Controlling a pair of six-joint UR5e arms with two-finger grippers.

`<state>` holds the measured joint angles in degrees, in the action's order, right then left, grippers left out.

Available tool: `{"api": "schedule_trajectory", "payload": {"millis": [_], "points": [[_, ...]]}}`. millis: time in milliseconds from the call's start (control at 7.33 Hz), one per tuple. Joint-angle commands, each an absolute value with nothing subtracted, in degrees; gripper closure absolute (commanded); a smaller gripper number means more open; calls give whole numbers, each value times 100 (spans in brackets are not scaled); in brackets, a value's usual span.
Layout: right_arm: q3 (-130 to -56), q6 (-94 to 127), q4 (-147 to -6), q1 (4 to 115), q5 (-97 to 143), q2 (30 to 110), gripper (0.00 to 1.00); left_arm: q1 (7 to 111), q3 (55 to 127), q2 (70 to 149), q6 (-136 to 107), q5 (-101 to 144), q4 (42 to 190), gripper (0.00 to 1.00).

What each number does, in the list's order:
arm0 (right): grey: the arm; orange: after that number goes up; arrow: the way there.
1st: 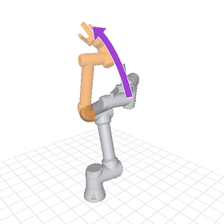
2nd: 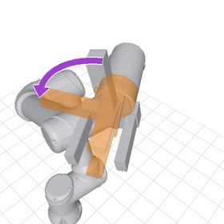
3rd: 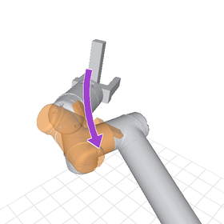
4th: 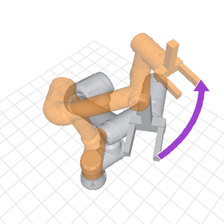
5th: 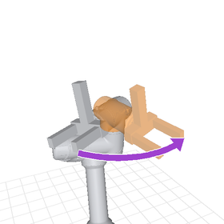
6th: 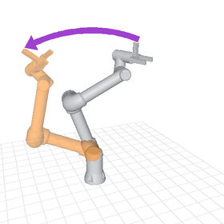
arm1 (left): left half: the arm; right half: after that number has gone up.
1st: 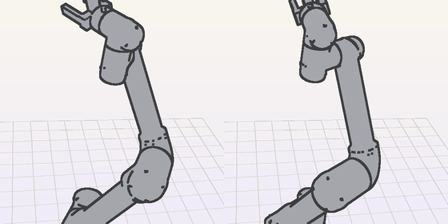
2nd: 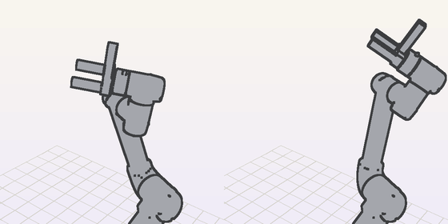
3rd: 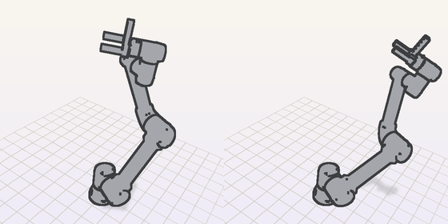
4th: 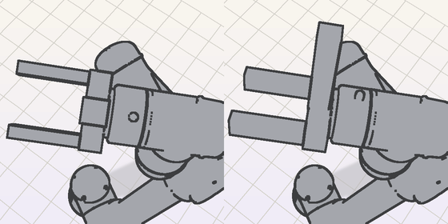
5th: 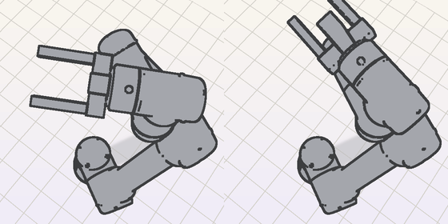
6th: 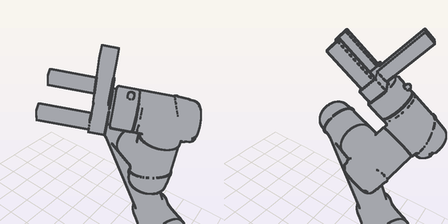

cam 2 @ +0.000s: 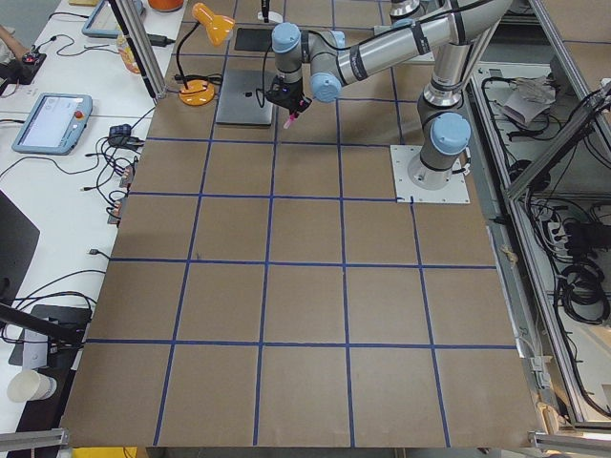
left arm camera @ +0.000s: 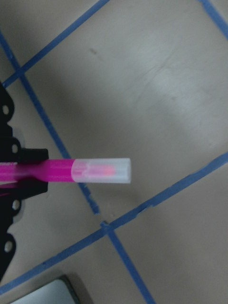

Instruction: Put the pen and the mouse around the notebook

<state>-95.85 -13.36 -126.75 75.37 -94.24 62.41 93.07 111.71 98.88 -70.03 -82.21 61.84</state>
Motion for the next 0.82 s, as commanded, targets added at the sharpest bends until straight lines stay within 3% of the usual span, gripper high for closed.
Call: {"api": "schedule_trajectory", "payload": {"millis": [0, 409, 682], "points": [[-8993, -548, -12656, 7725, -9064, 5758, 35, 10296, 11179, 10220, -9252, -8112, 5634, 100], [-8974, -343, -12665, 7970, -8992, 5625, 35, 11335, 10944, 10905, -10921, -8191, 5073, 100], [-8974, -430, -12674, 8033, -9035, 5520, 35, 11399, 10986, 11187, -10968, -8218, 5028, 100]]}}
